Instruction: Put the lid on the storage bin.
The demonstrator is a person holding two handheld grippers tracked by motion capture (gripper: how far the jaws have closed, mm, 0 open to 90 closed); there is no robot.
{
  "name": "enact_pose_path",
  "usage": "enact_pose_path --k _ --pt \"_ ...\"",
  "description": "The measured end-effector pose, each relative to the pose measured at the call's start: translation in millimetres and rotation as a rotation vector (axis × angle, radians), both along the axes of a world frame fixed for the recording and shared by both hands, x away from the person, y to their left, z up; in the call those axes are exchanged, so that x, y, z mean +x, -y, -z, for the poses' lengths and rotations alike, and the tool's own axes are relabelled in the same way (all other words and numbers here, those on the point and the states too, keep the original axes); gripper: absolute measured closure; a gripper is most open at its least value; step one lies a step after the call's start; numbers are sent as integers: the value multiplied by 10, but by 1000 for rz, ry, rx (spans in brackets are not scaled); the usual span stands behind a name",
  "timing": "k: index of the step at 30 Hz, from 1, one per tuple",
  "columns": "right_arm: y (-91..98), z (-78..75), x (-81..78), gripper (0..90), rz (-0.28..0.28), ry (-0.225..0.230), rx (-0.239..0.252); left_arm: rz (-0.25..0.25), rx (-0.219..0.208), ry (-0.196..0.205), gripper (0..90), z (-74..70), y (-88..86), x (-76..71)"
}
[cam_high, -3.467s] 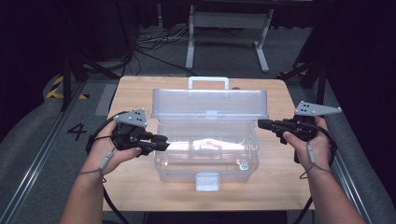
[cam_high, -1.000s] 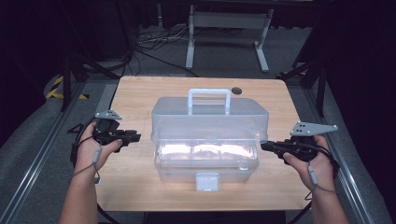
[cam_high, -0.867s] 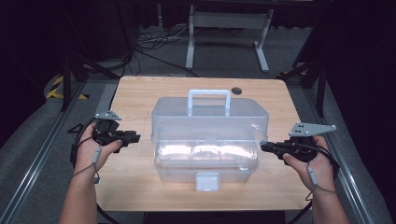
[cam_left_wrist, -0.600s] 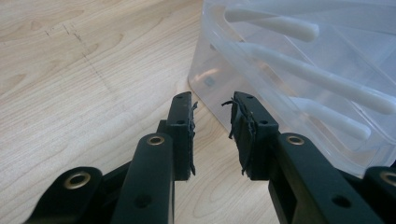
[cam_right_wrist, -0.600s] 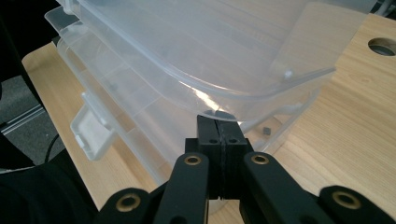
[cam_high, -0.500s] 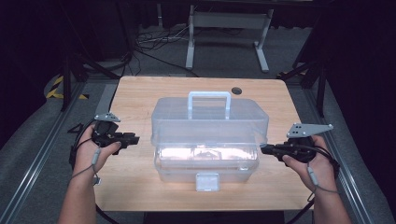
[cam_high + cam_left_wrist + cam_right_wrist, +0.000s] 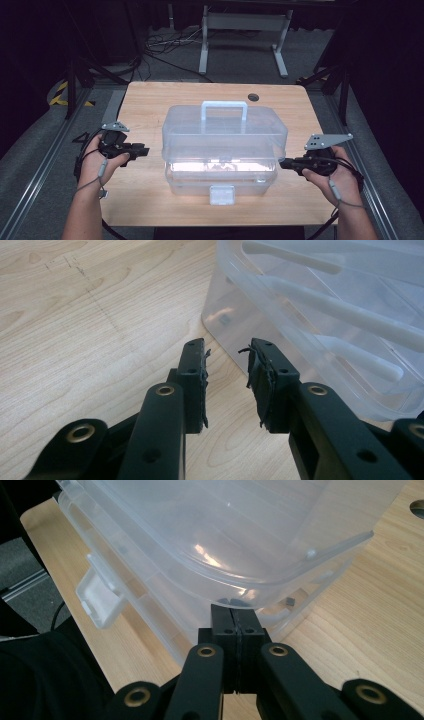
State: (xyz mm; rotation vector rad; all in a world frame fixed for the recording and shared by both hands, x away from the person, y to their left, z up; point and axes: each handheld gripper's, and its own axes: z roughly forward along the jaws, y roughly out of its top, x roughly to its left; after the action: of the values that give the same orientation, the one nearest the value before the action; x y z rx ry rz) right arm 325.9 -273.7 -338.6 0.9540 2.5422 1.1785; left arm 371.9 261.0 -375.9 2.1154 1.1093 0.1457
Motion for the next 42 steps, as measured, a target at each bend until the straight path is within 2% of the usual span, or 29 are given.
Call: enact_pose_path --k 7,24,33,42 --pt "-13 27 -15 900 -17 -14 -40 3 3 -4 682 14 6 20" --pt "-14 113 -63 900 -17 -44 -87 1 5 -13 667 49 56 143" --pt "-36 145 -62 900 -27 -62 -116 -17 3 -15 661 65 36 149" --pt "-54 190 -52 900 -41 -86 -152 -12 8 -21 662 81 35 161"
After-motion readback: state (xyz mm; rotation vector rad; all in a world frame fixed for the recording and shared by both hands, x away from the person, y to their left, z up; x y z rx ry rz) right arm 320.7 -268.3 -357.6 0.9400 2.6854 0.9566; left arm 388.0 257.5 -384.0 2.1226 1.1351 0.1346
